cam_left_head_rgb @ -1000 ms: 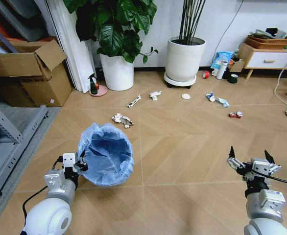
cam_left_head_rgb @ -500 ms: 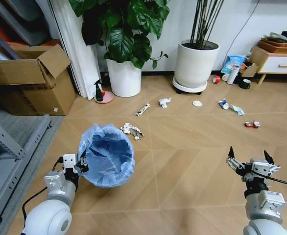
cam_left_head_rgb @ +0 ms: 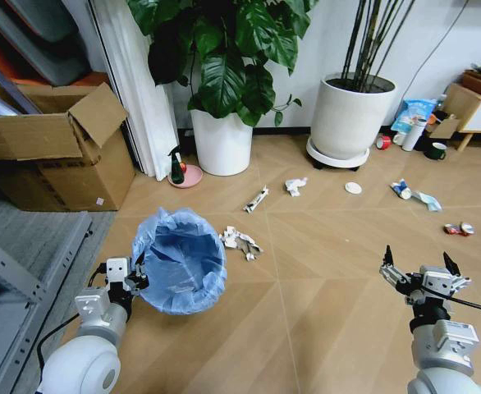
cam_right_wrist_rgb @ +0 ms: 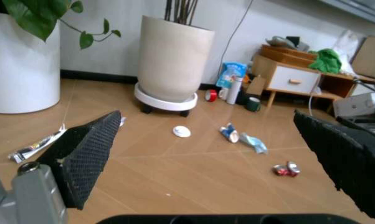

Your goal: Pick up the trash bin and place the garbage on the floor into it.

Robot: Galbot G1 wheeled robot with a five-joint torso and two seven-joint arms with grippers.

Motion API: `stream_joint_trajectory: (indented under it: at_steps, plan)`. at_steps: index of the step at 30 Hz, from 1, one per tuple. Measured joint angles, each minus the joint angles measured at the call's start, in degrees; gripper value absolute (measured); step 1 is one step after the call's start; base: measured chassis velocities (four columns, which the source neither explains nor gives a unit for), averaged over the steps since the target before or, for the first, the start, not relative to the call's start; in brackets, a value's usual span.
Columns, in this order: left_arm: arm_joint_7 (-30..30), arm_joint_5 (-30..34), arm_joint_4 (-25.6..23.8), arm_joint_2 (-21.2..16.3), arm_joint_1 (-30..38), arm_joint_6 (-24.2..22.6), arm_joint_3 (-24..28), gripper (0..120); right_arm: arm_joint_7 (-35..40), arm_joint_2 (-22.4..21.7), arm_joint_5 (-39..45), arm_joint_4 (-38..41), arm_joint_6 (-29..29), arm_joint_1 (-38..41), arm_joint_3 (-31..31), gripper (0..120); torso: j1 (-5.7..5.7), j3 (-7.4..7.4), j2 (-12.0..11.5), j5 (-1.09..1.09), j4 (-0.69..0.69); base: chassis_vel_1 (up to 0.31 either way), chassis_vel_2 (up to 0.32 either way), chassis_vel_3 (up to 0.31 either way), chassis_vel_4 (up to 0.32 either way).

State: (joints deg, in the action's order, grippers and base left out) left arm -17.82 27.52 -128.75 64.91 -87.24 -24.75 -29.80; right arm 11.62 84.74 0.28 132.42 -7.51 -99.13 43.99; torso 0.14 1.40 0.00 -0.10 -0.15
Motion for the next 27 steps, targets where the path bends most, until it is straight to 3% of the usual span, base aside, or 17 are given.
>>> stream_joint_trajectory:
  at_steps: [27]
  plan:
    - [0.2, -0.4, 0.6, 0.5, 0.1, 0.2, 0.1, 0, -0.7, -1.3, 0.5, -2.1, -0.3, 0.9, -0.2, 100, 0.00, 0.01, 0.0, -0.02, 0.01, -0.130, 0.314, 0.129, -0.320]
